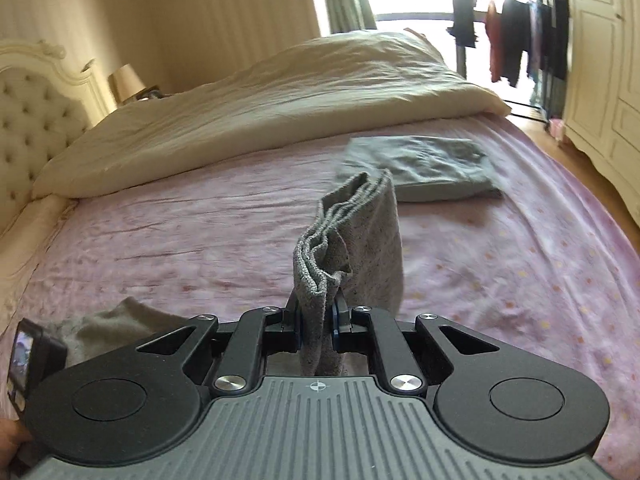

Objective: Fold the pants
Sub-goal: 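Grasp the trouser leg end with the right tool and lift it, then lay the leg end over the trousers with the right tool and release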

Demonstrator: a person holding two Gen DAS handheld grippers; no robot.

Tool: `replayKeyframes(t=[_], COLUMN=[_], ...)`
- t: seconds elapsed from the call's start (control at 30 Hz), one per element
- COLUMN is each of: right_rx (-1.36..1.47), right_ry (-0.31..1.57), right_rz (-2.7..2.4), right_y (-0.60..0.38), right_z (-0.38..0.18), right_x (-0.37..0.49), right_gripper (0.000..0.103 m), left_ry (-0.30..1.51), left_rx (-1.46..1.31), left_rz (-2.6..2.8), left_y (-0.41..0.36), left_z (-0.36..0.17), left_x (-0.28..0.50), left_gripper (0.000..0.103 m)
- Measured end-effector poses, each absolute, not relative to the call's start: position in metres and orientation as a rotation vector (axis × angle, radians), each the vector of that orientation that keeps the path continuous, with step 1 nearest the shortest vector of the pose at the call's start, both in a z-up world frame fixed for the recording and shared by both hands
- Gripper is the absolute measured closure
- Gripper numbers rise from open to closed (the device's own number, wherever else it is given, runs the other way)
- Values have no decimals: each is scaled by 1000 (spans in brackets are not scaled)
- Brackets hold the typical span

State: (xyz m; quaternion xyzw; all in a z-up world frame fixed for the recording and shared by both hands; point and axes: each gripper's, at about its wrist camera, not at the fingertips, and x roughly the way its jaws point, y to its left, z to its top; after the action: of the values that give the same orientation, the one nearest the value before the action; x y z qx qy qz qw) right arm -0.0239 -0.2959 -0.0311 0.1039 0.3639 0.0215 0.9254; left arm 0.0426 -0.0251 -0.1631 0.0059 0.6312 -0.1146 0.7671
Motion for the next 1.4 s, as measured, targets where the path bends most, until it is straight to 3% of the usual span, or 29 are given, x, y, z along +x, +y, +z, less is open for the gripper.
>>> replayKeyframes(t=[0.13, 0.37, 0.47, 0.53, 0.8, 0.87, 0.9, 0.93, 1.13, 1.4], right_rx=[187, 23, 5, 75, 162, 193, 206, 218, 268, 239], right_ry=[794, 965, 1002, 1002, 950, 972, 987, 1002, 1058, 1157], right_rz=[160, 251, 251, 309, 268, 152, 96, 63, -44, 29], right_y=[-206, -73, -53, -57, -127, -160, -176, -191, -256, -273], right_z=[-62, -171, -183, -176, -122, -123, -128, -131, -157, -203], right_x=[0, 29, 30, 28, 13, 14, 15, 18, 37, 82], right_gripper=[90, 89, 77, 72, 72, 79, 86, 100, 100, 101], left_ry=[1374, 1358, 1338, 1324, 1299, 1317, 1331, 1356, 1545, 1514], left_rx=[-4, -5, -19, -45, -101, -90, -77, -64, -62, -8], left_rz=[-179, -118, -110, -114, -215, -244, -252, -251, -153, -49], left_y=[32, 98, 110, 115, 76, 55, 45, 37, 26, 13], left_z=[-165, -156, -151, -146, -140, -149, -155, -163, -213, -211], left_x=[51, 58, 65, 70, 93, 93, 91, 89, 63, 56], left_gripper=[33, 33, 33, 33, 33, 33, 33, 33, 31, 31])
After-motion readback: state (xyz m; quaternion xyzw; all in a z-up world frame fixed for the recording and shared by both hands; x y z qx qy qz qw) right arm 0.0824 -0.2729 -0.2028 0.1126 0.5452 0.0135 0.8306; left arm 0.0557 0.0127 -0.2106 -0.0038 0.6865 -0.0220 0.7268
